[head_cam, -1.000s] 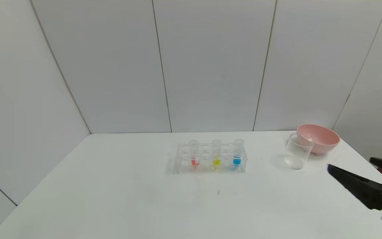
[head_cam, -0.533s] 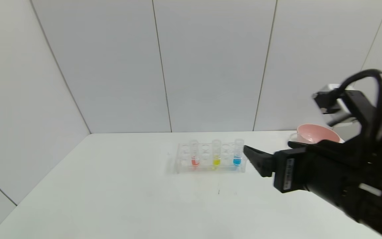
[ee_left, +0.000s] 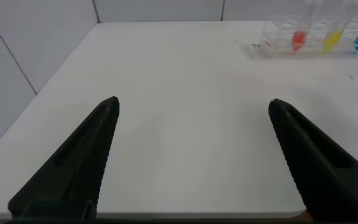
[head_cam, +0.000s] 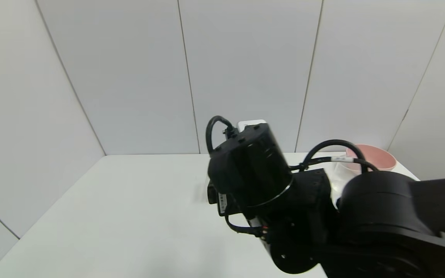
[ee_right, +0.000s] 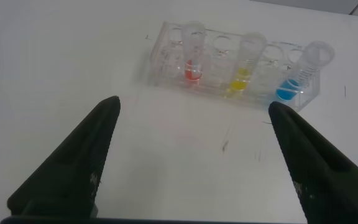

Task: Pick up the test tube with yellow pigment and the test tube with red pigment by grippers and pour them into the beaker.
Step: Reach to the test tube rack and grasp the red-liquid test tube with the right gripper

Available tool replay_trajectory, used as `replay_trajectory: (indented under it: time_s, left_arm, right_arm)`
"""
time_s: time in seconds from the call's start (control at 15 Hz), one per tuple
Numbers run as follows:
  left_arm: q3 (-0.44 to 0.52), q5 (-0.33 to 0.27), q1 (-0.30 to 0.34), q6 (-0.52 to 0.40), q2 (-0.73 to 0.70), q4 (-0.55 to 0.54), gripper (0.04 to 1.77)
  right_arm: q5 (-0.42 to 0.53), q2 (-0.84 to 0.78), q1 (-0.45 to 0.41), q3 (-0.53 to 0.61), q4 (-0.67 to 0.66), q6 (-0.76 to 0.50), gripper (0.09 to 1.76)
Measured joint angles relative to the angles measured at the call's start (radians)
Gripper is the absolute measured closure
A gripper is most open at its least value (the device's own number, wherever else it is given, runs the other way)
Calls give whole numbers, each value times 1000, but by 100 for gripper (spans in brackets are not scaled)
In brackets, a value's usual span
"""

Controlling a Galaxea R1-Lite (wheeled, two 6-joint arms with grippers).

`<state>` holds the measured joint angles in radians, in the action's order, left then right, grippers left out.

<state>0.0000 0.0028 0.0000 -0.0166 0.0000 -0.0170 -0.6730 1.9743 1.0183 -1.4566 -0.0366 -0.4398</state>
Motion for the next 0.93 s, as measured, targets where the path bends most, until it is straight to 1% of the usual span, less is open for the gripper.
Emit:
replay_trajectory:
  time_s: [0.33,0.6,0.73,0.93]
  left_arm:
    - [0,0,0,0,0,0,9]
    - [0,0,0,0,0,0,9]
    - [0,0,0,0,0,0,9]
    - [0,0,0,0,0,0,9]
  right_arm:
    - [-2,219,-14,-260,-99,-9,14]
    - [-2,383,-55,-475,-171,-9,14]
    - [-2,443,-79,-518,-173,-4,14]
    - [0,491,-106,-532,-140,-3,14]
